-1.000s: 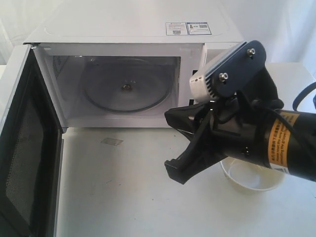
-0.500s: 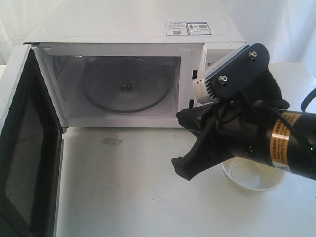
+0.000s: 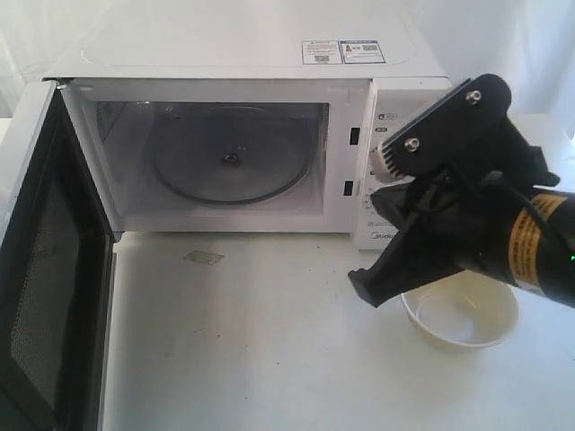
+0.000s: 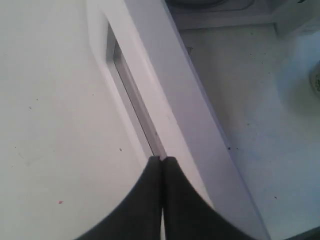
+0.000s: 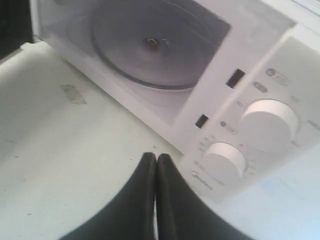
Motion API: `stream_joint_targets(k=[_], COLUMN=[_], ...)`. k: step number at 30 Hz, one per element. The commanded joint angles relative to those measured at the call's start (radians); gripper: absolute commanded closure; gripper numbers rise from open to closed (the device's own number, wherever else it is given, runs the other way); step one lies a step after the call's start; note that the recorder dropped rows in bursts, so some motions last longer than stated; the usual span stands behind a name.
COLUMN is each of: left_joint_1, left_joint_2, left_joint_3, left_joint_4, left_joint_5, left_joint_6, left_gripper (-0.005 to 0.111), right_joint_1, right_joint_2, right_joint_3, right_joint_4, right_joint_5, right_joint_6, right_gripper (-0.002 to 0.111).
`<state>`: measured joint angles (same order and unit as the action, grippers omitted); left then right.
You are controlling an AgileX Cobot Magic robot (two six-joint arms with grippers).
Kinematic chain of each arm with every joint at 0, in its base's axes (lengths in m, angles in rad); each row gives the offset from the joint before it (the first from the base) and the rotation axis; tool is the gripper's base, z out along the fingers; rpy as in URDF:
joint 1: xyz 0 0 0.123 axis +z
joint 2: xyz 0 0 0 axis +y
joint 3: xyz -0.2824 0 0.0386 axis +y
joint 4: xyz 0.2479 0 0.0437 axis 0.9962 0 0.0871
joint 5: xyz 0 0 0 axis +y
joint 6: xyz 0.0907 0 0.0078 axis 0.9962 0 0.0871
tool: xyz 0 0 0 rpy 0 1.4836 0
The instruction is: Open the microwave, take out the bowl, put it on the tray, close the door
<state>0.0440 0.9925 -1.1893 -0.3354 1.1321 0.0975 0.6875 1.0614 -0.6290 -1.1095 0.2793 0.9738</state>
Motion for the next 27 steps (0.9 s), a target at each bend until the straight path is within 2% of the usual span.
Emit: stream_joint_targets(k=[1, 9, 14, 18, 20, 21, 23, 25, 26, 27], left_joint_1=[-0.008, -0.008, -0.008, -0.008, -0.008, -0.011, -0.031, -0.084, -0.116, -0.138], left_joint_2=[0.009, 0.009, 0.017, 0.042, 0.062, 0.080, 0.130, 0.170, 0.180, 0.184], left_joint_3=[-0.009, 0.005, 0.139, 0.254, 0.286, 0.298, 0.315, 0.330, 0.332, 0.324], left_joint_4=[-0.021, 0.095, 0.099, 0.033, -0.070, -0.170, -0.486, -0.839, -0.946, -0.996], left_joint_5=[0.089, 0.089, 0.089, 0.089, 0.089, 0.089, 0.089, 0.089, 0.089, 0.089], left_joint_6=[-0.006, 0.009, 0.009, 0.012, 0.072, 0.153, 0.439, 0.866, 0.987, 1.030], left_gripper=[0.107, 0.107, 0.107, 0.107, 0.107, 0.107, 0.107, 0.107, 0.107, 0.107], right_joint_1=[-0.001, -0.001, -0.001, -0.001, -0.001, -0.001, -0.001, -0.001, -0.001, -0.001], right_joint_2=[-0.058, -0.231, -0.336, -0.371, -0.371, -0.371, -0.358, -0.340, -0.335, -0.330], right_joint_3=[-0.033, -0.068, -0.068, -0.068, -0.068, -0.068, -0.068, -0.068, -0.068, -0.068], right_joint_4=[-0.017, -0.027, -0.027, -0.020, -0.020, -0.020, -0.020, -0.020, -0.020, -0.020], right_joint_5=[0.139, 0.169, 0.168, 0.154, 0.143, 0.138, 0.131, 0.127, 0.130, 0.140], right_joint_6=[-0.002, 0.017, 0.026, 0.032, 0.036, 0.036, 0.036, 0.036, 0.036, 0.036], right_gripper=[0.108, 0.108, 0.108, 0.108, 0.108, 0.108, 0.108, 0.108, 0.108, 0.108])
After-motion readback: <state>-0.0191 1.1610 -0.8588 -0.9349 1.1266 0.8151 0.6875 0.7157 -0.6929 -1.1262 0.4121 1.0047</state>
